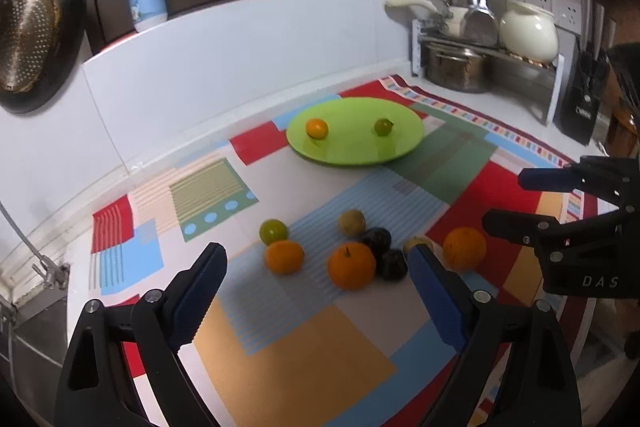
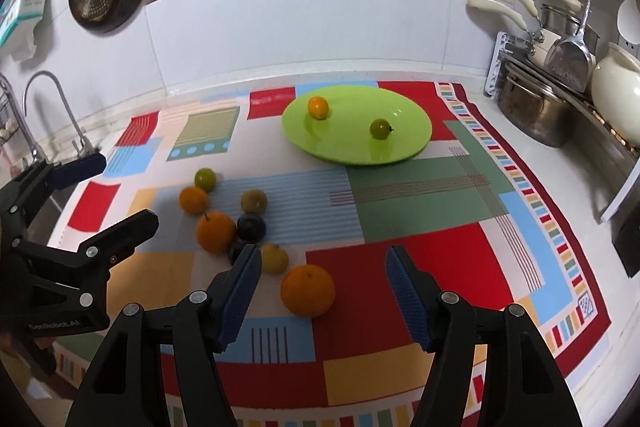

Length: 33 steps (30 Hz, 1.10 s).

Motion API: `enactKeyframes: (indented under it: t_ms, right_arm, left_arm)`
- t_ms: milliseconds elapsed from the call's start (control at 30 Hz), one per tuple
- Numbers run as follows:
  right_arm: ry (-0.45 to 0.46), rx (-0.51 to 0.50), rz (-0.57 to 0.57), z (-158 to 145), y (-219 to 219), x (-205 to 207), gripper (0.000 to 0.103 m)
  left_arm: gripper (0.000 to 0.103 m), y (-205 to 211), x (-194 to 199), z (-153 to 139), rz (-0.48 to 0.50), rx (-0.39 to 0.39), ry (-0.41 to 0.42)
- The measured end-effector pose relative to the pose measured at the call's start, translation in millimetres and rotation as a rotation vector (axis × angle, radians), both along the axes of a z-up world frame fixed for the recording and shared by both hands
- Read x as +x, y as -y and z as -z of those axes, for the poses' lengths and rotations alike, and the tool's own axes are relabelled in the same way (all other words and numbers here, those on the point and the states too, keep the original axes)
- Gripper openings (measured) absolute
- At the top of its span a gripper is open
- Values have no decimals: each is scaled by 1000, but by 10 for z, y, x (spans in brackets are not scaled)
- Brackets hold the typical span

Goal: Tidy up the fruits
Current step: 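Move both tools back toward the remaining fruits on the mat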

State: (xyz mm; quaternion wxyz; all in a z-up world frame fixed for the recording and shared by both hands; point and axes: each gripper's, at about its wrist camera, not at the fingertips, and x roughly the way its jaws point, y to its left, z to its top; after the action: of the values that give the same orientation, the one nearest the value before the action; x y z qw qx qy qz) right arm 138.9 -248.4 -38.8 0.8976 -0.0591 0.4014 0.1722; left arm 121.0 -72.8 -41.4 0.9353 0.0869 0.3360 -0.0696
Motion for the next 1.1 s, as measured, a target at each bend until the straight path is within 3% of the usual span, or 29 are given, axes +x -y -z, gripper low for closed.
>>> enactKeyframes:
  t_ms: [233,600,1100]
  right_arm:
    - [-70,-8,-12,175,-43,12,65]
    - [-156,-21,-9,410,-100,134,64]
    - [-213,-7,-16,542,-121,242,53]
  left_arm:
    - [81,27,35,211,51,24,-40]
    - [69,-9,273,513,93,-19,-146]
    - [56,48,467,657,141,-47,-184]
